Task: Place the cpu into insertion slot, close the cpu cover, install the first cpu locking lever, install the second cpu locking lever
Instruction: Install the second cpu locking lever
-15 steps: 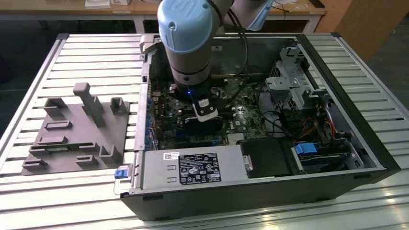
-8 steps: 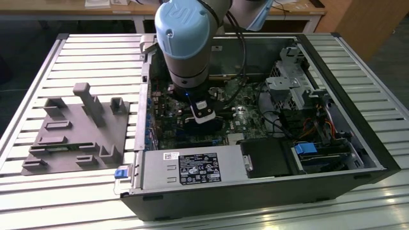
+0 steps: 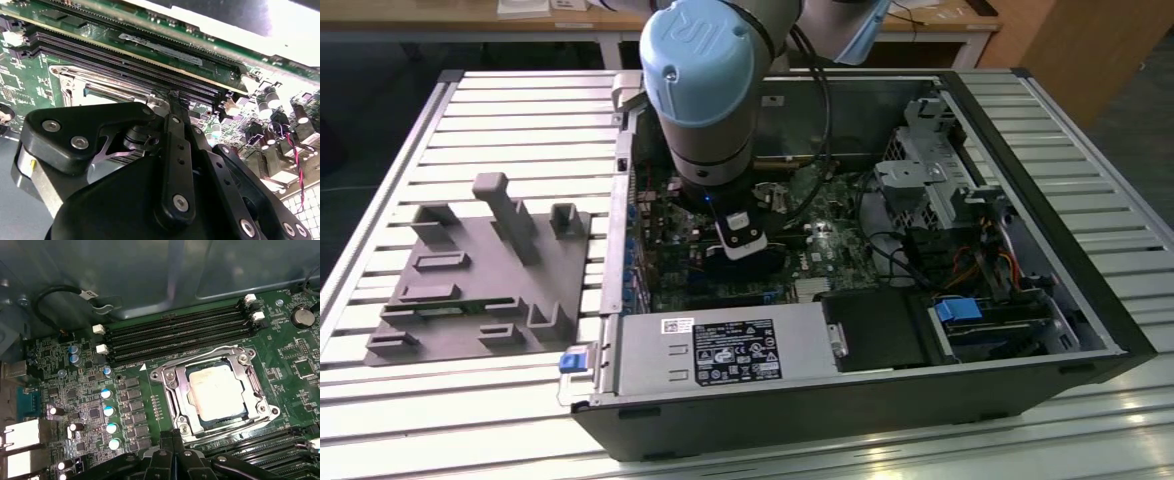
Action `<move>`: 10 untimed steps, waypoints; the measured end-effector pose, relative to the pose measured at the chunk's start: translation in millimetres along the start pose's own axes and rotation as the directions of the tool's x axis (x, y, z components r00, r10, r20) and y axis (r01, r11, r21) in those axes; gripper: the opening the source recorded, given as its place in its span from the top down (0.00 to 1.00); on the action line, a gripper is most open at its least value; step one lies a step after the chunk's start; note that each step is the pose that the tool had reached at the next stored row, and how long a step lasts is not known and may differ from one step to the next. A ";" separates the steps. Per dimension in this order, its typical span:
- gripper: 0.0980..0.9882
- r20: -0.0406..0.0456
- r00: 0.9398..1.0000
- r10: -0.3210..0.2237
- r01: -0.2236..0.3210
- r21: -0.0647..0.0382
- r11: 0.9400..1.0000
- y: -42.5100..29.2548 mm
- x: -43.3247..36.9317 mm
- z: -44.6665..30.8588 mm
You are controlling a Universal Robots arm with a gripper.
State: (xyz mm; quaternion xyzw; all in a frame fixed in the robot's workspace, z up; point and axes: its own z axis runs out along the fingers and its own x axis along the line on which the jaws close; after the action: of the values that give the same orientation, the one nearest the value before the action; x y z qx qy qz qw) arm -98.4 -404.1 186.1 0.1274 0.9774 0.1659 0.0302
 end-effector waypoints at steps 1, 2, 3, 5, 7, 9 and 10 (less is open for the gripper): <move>1.00 0.000 1.000 0.000 0.000 0.000 1.000 0.0 0.0 0.0; 1.00 0.000 1.000 0.000 0.000 0.000 1.000 0.1 0.0 -0.3; 1.00 0.000 1.000 0.000 0.000 0.000 1.000 0.3 0.0 -1.0; 1.00 0.000 1.000 0.000 0.000 -0.001 1.000 1.2 -0.1 -3.3; 1.00 0.000 1.000 0.000 0.000 0.000 1.000 2.5 -0.1 -7.1; 1.00 0.000 1.000 0.000 0.000 0.000 1.000 4.1 -0.2 -11.7; 1.00 0.000 1.000 0.000 0.000 0.000 1.000 4.9 -0.2 -13.9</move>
State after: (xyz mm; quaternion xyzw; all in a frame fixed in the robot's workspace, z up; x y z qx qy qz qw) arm -98.5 -404.1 200.8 0.1274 0.9774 0.1659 0.0303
